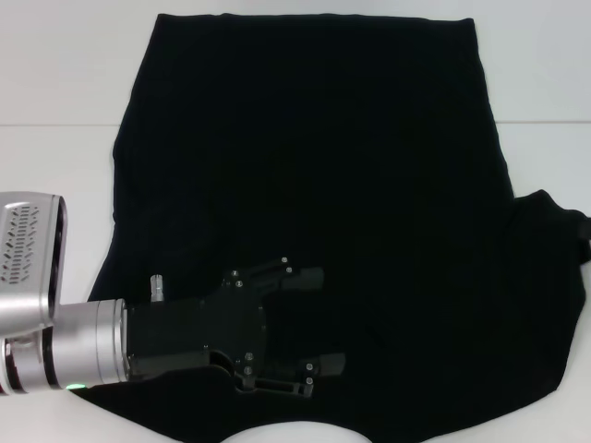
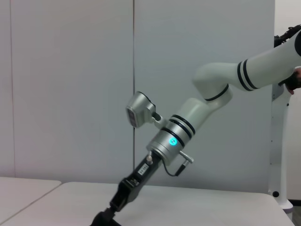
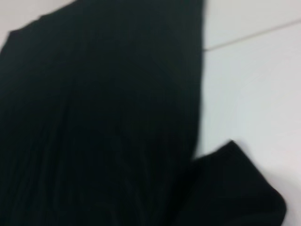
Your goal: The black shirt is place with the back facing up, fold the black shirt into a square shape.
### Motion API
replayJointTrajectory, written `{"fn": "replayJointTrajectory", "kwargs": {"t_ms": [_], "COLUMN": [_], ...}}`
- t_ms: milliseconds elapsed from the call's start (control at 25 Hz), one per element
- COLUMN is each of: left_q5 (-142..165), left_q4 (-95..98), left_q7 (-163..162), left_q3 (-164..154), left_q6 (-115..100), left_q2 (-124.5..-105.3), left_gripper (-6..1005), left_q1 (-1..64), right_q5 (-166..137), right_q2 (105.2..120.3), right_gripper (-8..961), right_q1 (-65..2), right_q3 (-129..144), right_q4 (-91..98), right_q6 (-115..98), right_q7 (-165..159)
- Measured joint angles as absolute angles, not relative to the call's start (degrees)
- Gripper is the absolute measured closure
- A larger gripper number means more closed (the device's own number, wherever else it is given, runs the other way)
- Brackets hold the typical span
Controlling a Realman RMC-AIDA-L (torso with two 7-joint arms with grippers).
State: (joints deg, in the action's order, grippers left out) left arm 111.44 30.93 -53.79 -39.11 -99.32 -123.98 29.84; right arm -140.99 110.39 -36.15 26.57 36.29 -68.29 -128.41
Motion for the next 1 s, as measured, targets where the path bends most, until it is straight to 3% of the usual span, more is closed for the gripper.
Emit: {"fn": "replayJointTrajectory", "kwargs": {"t_ms": [320, 1000], "left_q5": [111.44, 111.44], "left_q4": [31.06, 30.92], "left_q7": [-53.79, -53.79], "left_q3": [-39.11, -39.11], "left_q6": [-99.27, -98.49], "left_q2": [-123.86, -123.71], "left_gripper": [51, 51], "left_q1": [29.89, 29.93], "right_q5": [-140.36, -140.54], "right_q2": [112.34, 114.65], "right_gripper": [950, 951], "right_q1": [-41.34, -46.19], "right_q3": [31.53, 41.07], "right_q4": [35.29, 33.31], "right_q6": [-69.3, -72.31], "right_q7": [-128.6, -130.61]}}
